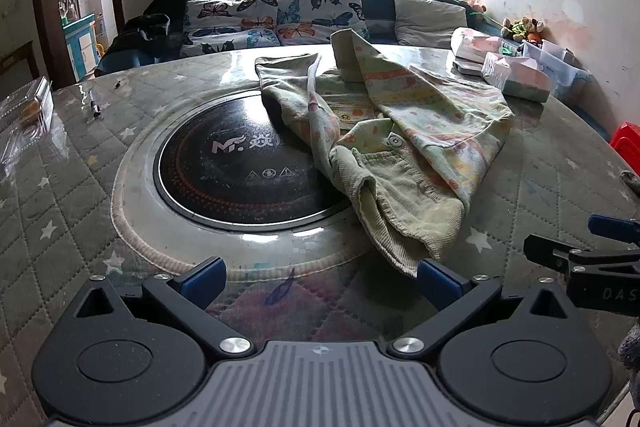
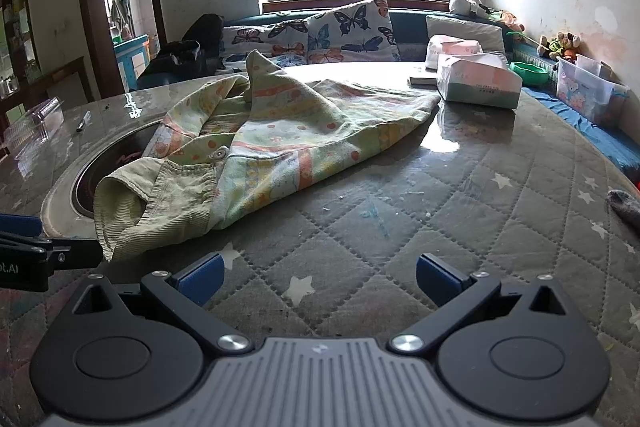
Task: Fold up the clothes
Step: 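Move both open grippers toward the crumpled patterned shirt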
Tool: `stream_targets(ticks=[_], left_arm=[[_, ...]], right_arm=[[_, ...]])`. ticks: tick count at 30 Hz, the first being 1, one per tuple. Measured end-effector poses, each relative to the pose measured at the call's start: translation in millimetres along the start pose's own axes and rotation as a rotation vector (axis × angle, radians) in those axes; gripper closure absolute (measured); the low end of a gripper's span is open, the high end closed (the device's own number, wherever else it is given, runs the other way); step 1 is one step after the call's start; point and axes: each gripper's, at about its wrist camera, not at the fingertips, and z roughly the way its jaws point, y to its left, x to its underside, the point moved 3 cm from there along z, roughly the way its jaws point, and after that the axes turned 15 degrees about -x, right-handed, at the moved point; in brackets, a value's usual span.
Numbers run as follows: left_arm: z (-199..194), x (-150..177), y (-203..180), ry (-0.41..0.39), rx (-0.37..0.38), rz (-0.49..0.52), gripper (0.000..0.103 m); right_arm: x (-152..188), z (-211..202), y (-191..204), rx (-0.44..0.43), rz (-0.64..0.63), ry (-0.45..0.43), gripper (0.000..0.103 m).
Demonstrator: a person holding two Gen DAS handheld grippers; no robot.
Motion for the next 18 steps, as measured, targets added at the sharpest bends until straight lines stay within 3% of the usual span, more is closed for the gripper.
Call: stream_targets(ticks=[18], left_arm=[[9.3, -16.5, 0.3, -0.009, -0.005, 0.007, 0.000]], right_arm=[[-10.3, 11.4, -0.7, -0.007, -0.013, 0.012, 0.000]])
